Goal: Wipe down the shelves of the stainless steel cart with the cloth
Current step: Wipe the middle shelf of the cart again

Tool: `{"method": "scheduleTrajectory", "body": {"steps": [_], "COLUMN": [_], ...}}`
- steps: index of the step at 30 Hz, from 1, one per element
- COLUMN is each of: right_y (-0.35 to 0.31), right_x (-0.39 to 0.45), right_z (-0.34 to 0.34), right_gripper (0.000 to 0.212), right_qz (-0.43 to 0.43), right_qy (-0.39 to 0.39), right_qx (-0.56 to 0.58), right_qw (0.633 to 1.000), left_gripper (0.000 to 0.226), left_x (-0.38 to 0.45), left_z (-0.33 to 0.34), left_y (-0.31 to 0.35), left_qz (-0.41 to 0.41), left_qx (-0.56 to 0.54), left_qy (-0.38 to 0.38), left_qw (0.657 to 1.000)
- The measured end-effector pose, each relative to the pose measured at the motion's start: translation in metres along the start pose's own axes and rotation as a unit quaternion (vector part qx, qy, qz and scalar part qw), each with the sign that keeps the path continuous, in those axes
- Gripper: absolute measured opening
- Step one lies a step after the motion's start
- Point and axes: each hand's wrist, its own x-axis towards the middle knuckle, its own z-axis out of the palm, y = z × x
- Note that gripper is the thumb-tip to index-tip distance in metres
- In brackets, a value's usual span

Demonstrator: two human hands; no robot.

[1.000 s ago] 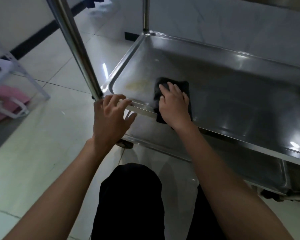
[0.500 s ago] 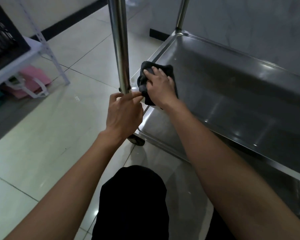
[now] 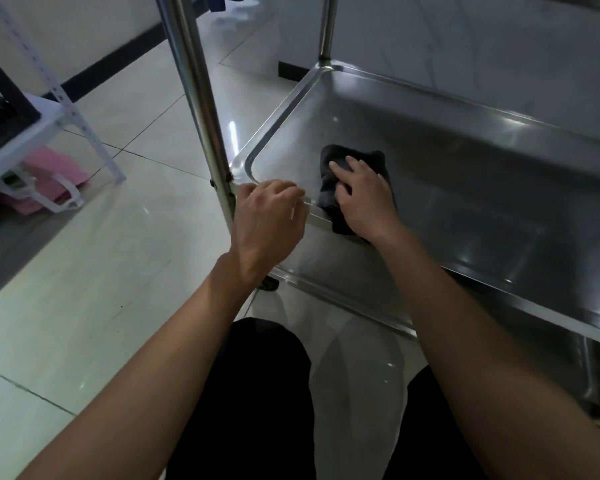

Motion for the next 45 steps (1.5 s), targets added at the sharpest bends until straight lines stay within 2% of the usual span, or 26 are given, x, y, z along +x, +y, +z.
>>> {"method": "scheduleTrajectory", "body": {"steps": [5, 12, 19, 28, 33, 38, 45], "right_y": [0.062, 0.146, 0.174, 0.149, 0.116, 0.067, -0.008], "right_x": [-0.035, -0.088, -0.102, -0.059, -0.02, 0.036, 0.108], "right_z": [-0.03, -0.067, -0.078, -0.067, -0.045, -0.017, 0.021], "right_gripper": [0.046, 0.046, 0.047, 0.049, 0.049, 0.049, 0.05], "right_qz": [0.076, 0.162, 0.186, 0.183, 0.154, 0.108, 0.024], "right_qy": [0.041, 0.071, 0.068, 0.069, 0.063, 0.035, 0.006], "right_qx": [0.005, -0.007, -0.053, -0.059, -0.051, -0.037, -0.035], "right_qw": [0.996, 0.984, 0.979, 0.979, 0.985, 0.993, 0.999], "left_gripper": [0.03, 0.032, 0.034, 0.033, 0.035, 0.032, 0.027], "left_x": [0.02, 0.034, 0.043, 0.05, 0.057, 0.06, 0.05], "left_z": [0.013, 0.037, 0.051, 0.054, 0.035, 0.019, 0.015], "left_y": [0.057, 0.124, 0.145, 0.118, 0.058, 0.0, -0.034], "left_qz": [0.046, 0.099, 0.117, 0.134, 0.045, -0.021, 0.022], "left_qx": [-0.009, -0.03, -0.016, -0.048, 0.006, 0.069, 0.024], "left_qy": [-0.082, -0.152, -0.218, -0.204, -0.152, -0.13, -0.102], "left_qw": [0.996, 0.983, 0.969, 0.969, 0.987, 0.989, 0.994]}}
